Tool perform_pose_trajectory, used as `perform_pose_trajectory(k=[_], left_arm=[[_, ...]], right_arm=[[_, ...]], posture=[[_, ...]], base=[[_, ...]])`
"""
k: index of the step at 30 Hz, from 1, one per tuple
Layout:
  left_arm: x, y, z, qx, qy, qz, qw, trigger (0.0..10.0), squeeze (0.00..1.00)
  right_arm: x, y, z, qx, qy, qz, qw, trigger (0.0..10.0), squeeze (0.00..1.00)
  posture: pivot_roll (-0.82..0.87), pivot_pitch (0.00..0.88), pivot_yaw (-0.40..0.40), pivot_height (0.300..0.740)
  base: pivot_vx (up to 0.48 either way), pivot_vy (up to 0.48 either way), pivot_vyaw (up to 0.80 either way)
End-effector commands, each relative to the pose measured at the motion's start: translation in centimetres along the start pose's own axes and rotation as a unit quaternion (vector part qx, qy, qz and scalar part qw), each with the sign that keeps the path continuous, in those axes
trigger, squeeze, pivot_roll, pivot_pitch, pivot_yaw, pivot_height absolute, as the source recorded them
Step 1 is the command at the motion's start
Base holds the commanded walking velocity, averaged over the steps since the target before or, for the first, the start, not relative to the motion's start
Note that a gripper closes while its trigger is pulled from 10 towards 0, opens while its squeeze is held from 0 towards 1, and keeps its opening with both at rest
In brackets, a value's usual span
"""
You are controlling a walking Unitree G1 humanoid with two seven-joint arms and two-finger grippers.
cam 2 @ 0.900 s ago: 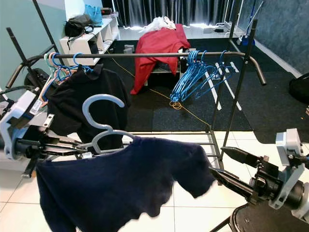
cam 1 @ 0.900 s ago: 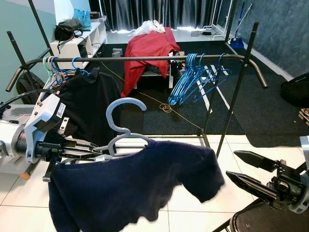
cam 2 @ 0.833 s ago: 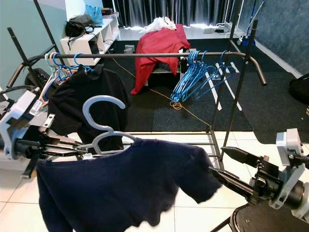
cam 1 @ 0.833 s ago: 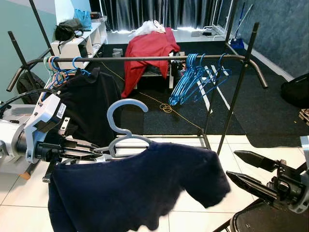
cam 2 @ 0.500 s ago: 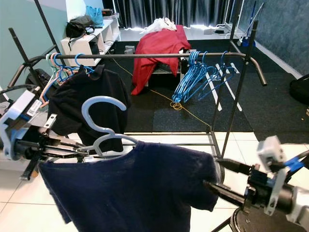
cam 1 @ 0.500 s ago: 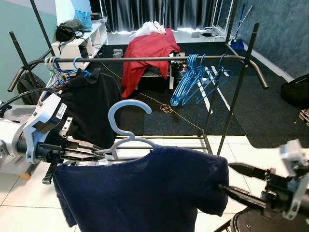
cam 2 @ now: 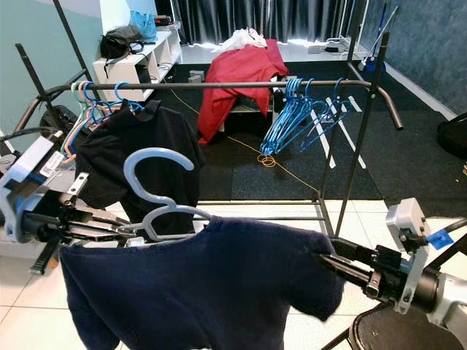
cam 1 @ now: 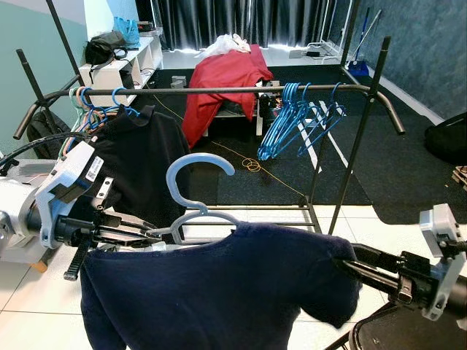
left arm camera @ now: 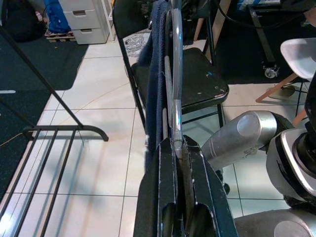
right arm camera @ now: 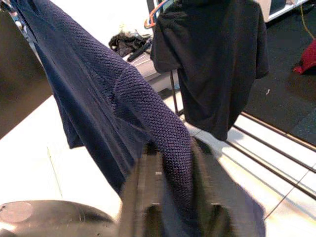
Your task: Hang hanger
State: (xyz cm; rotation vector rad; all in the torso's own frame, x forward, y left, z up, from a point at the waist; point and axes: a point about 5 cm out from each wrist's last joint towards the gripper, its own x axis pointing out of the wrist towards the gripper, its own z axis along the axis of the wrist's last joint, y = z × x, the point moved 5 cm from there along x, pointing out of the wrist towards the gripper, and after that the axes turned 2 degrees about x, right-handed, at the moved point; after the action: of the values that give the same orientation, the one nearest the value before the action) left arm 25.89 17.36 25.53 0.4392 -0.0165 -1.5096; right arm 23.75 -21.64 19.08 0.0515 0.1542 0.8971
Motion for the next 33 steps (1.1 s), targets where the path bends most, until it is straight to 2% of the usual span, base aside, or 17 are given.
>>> perform_pose_trajectory(k=[1,5,7,11,14,16,17,18,19,21,23,24,25,26,27,28,33], left_arm=[[-0.6,0.4,0.4,0.011,0.011,0.007,1.000,10.0,0.00],[-1.1,1.0,-0.5,0.002,0.025,0.028,0.999,10.0,0.00],[-2.1,1.6,-2.5,-0.022,0.046,0.057,0.997,10.0,0.00],[-2.8,1.7,-3.6,-0.042,0.054,0.069,0.995,10.0,0.00],[-3.2,1.4,-4.5,-0.058,0.064,0.071,0.994,10.0,0.00],[-3.2,1.4,-4.5,-0.058,0.064,0.071,0.994,10.0,0.00],[-3.2,1.5,-4.5,-0.061,0.060,0.077,0.993,10.0,0.00],[-3.2,1.5,-4.5,-0.061,0.060,0.077,0.993,10.0,0.00],[-3.5,1.9,-4.4,-0.058,0.051,0.095,0.992,10.0,0.00],[-4.2,2.8,-3.4,-0.049,0.012,0.138,0.989,10.0,0.00],[-4.2,2.8,-3.4,-0.049,0.012,0.138,0.989,10.0,0.00],[-4.5,3.1,-2.9,-0.046,-0.004,0.149,0.988,10.0,0.00],[-4.5,3.1,-2.9,-0.046,-0.004,0.149,0.988,10.0,0.00],[-4.9,3.6,-2.4,-0.040,-0.024,0.174,0.984,10.0,0.00],[-4.9,3.6,-2.4,-0.040,-0.024,0.174,0.984,10.0,0.00],[-5.2,4.2,-2.1,-0.034,-0.040,0.196,0.979,10.0,0.00],[-5.2,5.5,-1.1,-0.020,-0.085,0.242,0.966,10.0,0.00]], right_arm=[[-0.3,-0.2,0.7,-0.001,-0.024,-0.005,1.000,0.0,0.00],[-0.6,-0.2,2.0,0.001,-0.056,0.000,0.998,0.0,0.00],[-1.4,-0.6,3.6,-0.001,-0.093,-0.004,0.996,0.0,0.00],[-2.0,-0.9,4.3,-0.007,-0.101,-0.011,0.995,0.0,0.00],[-2.8,-2.4,5.4,-0.027,-0.118,-0.055,0.991,0.0,0.00],[-2.8,-2.4,5.4,-0.027,-0.118,-0.055,0.991,0.0,0.00],[-3.2,-3.6,5.5,-0.034,-0.118,-0.091,0.988,0.0,0.00],[-3.2,-3.6,5.5,-0.034,-0.118,-0.091,0.988,0.0,0.00],[-3.8,-4.9,5.0,-0.035,-0.096,-0.133,0.986,0.0,0.00],[-5.3,-7.9,2.1,-0.018,-0.009,-0.230,0.973,0.0,0.00],[-5.3,-7.9,2.1,-0.018,-0.009,-0.230,0.973,0.0,0.00],[-6.0,-8.7,1.0,-0.008,0.023,-0.257,0.966,0.0,0.00],[-6.0,-8.7,1.0,-0.008,0.023,-0.257,0.966,0.0,0.00],[-6.5,-9.2,-0.6,0.008,0.063,-0.282,0.957,0.0,0.00],[-6.5,-9.2,-0.6,0.008,0.063,-0.282,0.957,0.0,0.00],[-6.7,-9.3,-1.8,0.024,0.088,-0.291,0.952,0.0,0.00],[-5.6,-8.5,-3.7,0.045,0.123,-0.274,0.953,0.0,0.00]], posture=[[-0.13,0.000,0.030,0.740],[-0.13,0.000,0.029,0.740],[-0.13,0.000,0.030,0.740],[-0.13,0.000,0.030,0.740],[-0.13,0.000,0.028,0.740],[-0.13,0.000,0.028,0.740],[-0.13,0.000,0.028,0.740],[-0.13,0.000,0.028,0.740],[-0.13,0.000,0.027,0.740],[-0.13,0.000,0.026,0.740],[-0.13,0.000,0.026,0.740],[-0.13,0.000,0.025,0.740],[-0.13,0.000,0.025,0.740],[-0.13,0.000,0.024,0.740],[-0.13,0.000,0.024,0.740],[-0.13,0.000,0.021,0.740],[-0.13,0.000,0.021,0.740]], base=[[0.000,0.000,0.00],[0.000,0.000,0.00],[0.000,0.000,0.00],[0.000,0.000,0.00],[0.000,0.000,0.00],[0.000,0.000,0.00],[0.000,0.000,0.00],[0.000,0.000,0.00],[0.000,0.000,0.00],[0.000,0.000,0.00],[0.000,0.000,0.00],[0.000,0.000,0.00],[0.000,0.000,0.00],[0.000,0.000,0.00],[0.000,0.000,0.00],[0.000,0.000,0.00],[0.000,0.000,0.00]])
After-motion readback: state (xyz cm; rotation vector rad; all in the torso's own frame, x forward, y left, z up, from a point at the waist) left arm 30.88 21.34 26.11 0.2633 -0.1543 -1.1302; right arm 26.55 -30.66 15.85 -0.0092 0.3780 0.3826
